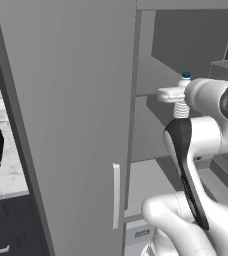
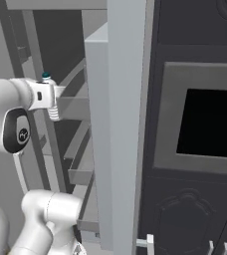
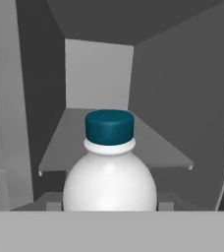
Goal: Take the bottled waters from the counter and place them in the freezer to freeze. Close the freezer door after placing the bottles.
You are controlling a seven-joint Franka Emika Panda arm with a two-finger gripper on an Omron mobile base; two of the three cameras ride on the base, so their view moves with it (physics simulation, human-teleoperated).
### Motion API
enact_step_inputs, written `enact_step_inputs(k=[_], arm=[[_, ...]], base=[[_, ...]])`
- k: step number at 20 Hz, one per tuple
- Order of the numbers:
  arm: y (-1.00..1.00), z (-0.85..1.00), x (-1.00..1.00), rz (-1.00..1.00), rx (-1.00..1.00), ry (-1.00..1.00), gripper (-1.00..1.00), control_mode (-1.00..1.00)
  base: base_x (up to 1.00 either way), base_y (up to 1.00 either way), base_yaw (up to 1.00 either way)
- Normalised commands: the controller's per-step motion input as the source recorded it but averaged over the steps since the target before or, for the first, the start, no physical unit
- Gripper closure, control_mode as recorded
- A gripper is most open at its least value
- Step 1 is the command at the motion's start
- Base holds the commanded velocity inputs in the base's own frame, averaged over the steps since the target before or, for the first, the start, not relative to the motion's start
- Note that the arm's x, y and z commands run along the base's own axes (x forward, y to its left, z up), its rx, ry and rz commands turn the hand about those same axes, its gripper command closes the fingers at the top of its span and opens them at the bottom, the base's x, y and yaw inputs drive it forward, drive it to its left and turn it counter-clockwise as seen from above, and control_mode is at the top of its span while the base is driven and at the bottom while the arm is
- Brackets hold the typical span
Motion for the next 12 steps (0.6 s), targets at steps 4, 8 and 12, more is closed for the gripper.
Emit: enact_step_inputs(k=[4, 8, 12], arm=[[0.00, 0.32, 0.00, 0.00, 0.01, -0.04, 1.00, -1.00], [0.00, 0.35, 0.00, 0.00, 0.05, 0.00, 1.00, -1.00], [0.00, 0.20, 0.11, 0.00, 0.07, 0.00, 1.00, -1.00]], base=[[0.00, 0.00, 0.00], [0.00, 0.00, 0.00], [0.00, 0.00, 0.00]])
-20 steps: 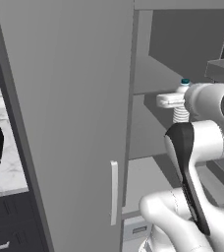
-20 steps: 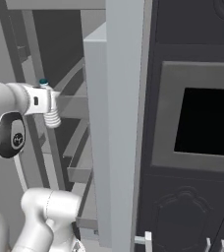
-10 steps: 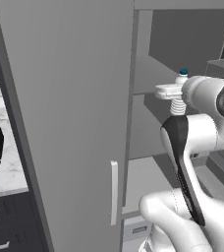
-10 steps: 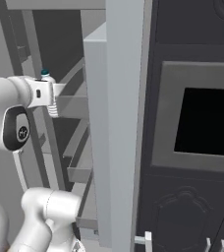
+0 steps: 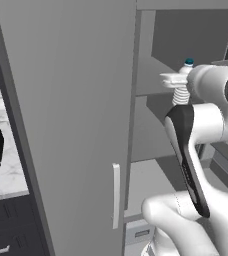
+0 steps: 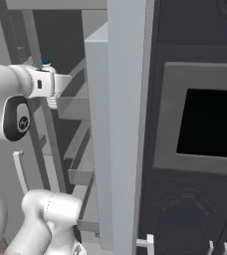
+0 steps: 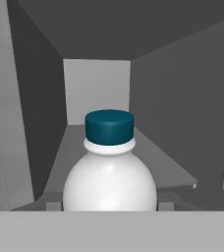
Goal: Take the bottled waters from the counter and place them in the freezer to freeze. Close the freezer door after placing the bottles.
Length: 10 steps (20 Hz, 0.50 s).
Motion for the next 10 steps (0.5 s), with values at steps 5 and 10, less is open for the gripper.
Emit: enact_step_inputs(k=[5, 10], arm=[[0.00, -0.01, 0.39, 0.00, 0.01, 0.02, 1.00, -1.00], [0.00, 0.00, 0.39, 0.06, 0.00, 0.00, 1.00, -1.00]], base=[[0.00, 0.00, 0.00], [0.00, 0.00, 0.00]])
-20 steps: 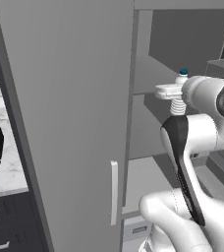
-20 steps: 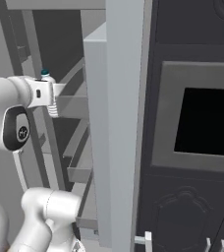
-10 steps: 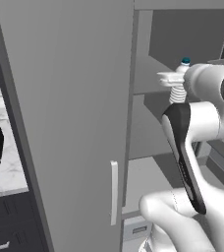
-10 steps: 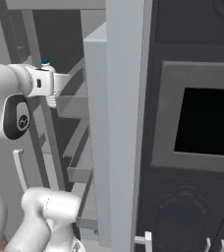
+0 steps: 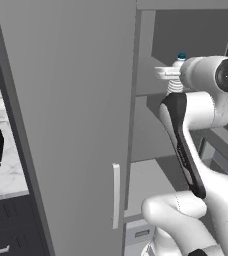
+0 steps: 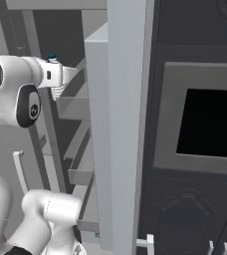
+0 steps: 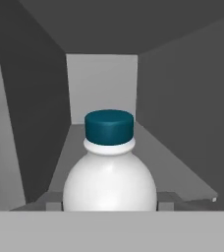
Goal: Take the bottled waters from the counter and place them in the freezer to freeze. Close the freezer door after placing the bottles.
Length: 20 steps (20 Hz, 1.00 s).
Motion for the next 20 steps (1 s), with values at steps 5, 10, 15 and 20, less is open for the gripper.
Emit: enact_step_inputs(k=[5, 10, 15, 20], arm=[[-0.12, 0.00, 0.52, 0.10, 0.01, 0.01, 1.00, -1.00], [-0.07, 0.00, 0.54, 0.03, 0.00, 0.08, 1.00, -1.00], [0.00, 0.00, 0.55, 0.00, 0.00, 0.08, 1.00, -1.00], [-0.04, 0.00, 0.43, 0.01, 0.00, 0.01, 1.00, -1.00]], base=[[0.00, 0.00, 0.00], [0.00, 0.00, 0.00], [0.00, 0.00, 0.00], [0.00, 0.00, 0.00]])
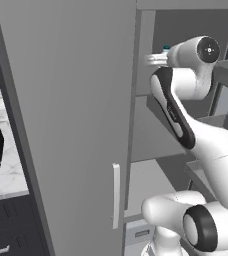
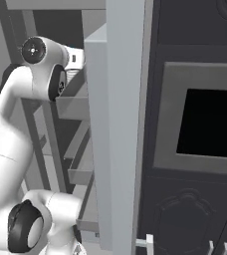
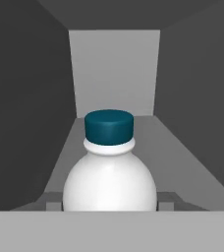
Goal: Take the bottled waters from the counter and place them in the freezer to freeze. Close the freezer door after placing the bottles.
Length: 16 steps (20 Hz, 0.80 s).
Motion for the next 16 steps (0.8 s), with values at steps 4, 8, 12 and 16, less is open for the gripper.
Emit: enact_step_inputs(k=[4, 8, 12, 16], arm=[[-0.10, -0.05, 0.41, 0.01, 0.00, 0.00, 1.00, -1.00], [-0.06, -0.09, 0.44, 0.00, 0.00, 0.00, 1.00, -1.00], [-0.10, -0.01, 0.39, 0.00, -0.02, 0.00, 1.00, -1.00], [-0.10, -0.07, 0.37, 0.00, -0.02, 0.00, 1.00, -1.00]], base=[[0.00, 0.00, 0.00], [0.00, 0.00, 0.00], [0.00, 0.00, 0.00], [0.00, 0.00, 0.00]])
